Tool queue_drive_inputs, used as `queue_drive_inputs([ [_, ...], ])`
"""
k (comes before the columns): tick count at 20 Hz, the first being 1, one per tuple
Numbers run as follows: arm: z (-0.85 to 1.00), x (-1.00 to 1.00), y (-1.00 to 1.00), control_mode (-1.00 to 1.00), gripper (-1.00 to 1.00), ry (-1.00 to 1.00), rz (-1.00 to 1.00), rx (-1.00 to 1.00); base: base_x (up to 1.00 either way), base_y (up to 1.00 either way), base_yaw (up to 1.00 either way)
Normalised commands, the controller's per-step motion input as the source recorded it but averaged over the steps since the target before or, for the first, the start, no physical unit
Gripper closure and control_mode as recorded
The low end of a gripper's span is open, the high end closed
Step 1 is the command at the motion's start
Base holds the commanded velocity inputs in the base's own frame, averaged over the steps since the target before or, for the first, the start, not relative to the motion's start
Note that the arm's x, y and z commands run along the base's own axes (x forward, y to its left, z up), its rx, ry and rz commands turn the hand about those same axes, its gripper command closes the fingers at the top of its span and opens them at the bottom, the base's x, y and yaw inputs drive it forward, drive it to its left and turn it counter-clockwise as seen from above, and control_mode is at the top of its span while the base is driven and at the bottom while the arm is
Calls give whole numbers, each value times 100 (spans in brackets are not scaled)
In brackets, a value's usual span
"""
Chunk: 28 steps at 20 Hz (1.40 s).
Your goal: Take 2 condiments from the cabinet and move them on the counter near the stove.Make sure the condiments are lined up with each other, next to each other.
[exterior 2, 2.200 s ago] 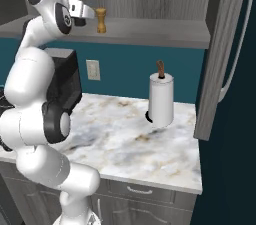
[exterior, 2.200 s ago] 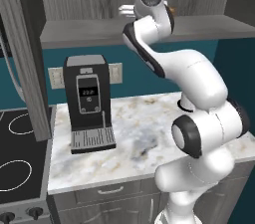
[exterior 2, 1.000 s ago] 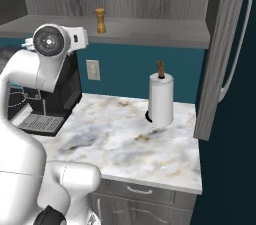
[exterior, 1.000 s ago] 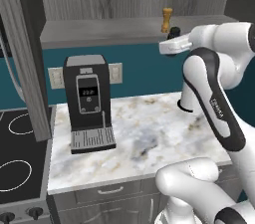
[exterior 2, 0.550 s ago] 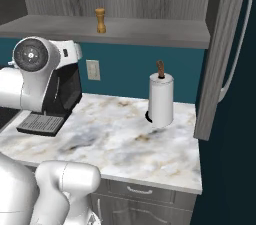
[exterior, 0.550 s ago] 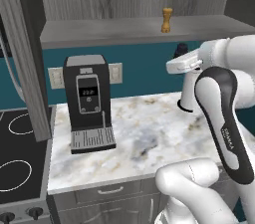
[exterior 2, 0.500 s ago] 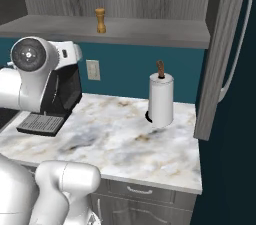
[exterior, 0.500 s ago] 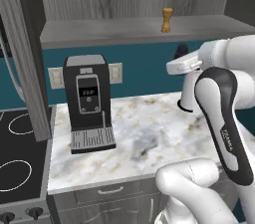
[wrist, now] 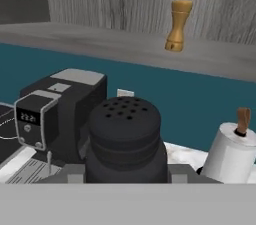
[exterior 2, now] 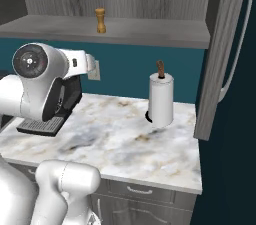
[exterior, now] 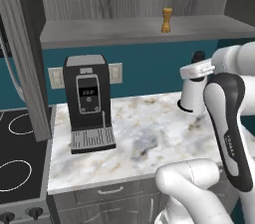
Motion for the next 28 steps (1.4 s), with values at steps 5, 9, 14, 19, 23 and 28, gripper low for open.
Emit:
queue_drive_inputs([
  [5, -14, -6, -10, -100, 100, 0, -9, 0, 0, 0, 0],
  [9, -15, -1, -5, -100, 100, 0, -9, 0, 0, 0, 0],
  [14, -14, 0, 0, -100, 100, 0, -12, 0, 0, 0, 0],
  [19, -11, 0, 0, 100, 100, 0, -10, 0, 0, 0, -2],
  [23, 0, 0, 0, 100, 100, 0, 0, 0, -8, -6, -3],
  [28, 0, 0, 0, 100, 100, 0, 0, 0, -76, -5, 2],
])
